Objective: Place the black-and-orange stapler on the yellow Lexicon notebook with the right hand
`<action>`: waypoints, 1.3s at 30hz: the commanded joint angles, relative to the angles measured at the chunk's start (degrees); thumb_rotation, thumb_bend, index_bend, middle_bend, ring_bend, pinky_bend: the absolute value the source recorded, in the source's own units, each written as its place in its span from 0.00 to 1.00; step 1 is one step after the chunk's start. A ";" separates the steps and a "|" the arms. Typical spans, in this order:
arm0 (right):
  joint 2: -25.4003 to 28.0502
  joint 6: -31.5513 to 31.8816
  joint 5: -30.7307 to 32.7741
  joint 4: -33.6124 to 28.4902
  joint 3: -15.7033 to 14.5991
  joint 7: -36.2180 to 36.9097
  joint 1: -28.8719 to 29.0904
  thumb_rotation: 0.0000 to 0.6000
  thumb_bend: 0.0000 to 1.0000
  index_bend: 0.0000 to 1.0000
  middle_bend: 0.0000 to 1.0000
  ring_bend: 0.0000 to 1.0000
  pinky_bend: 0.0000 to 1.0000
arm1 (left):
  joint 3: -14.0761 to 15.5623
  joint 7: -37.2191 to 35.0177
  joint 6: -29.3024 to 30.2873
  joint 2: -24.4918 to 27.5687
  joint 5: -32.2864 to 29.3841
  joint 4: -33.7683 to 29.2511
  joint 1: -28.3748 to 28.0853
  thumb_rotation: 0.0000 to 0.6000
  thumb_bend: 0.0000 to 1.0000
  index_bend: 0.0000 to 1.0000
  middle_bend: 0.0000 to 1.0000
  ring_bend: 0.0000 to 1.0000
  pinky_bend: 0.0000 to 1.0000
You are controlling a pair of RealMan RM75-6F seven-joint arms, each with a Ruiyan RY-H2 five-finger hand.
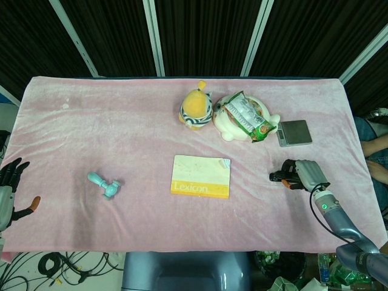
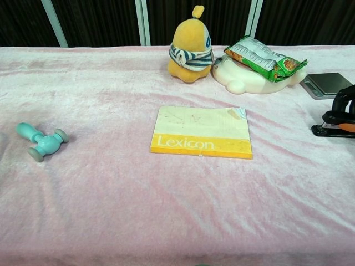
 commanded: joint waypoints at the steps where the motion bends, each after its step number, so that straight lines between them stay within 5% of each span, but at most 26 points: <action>1: -0.06 0.05 0.00 -0.03 0.04 0.05 0.02 1.00 0.35 0.54 0.50 0.49 0.42 | 0.03 -0.04 -0.01 0.01 0.04 0.00 0.01 1.00 0.31 0.11 0.01 0.00 0.11; 17: 1.09 0.55 -0.15 -2.13 0.45 -0.03 0.31 1.00 0.35 0.54 0.50 0.49 0.42 | 0.08 -0.17 0.09 0.02 0.19 -0.13 0.04 1.00 0.31 0.11 0.01 0.00 0.11; 30: 11.43 -5.52 3.40 -21.24 3.05 -1.57 3.78 1.00 0.35 0.54 0.49 0.49 0.42 | 0.26 -1.20 0.05 0.49 0.86 -0.01 0.03 1.00 0.31 0.11 0.01 0.00 0.11; 39: 9.26 -8.46 14.49 -28.79 7.82 -17.02 9.40 1.00 0.35 0.54 0.49 0.48 0.43 | 0.24 -2.16 -0.36 0.71 0.72 0.14 -0.06 1.00 0.31 0.11 0.01 0.00 0.11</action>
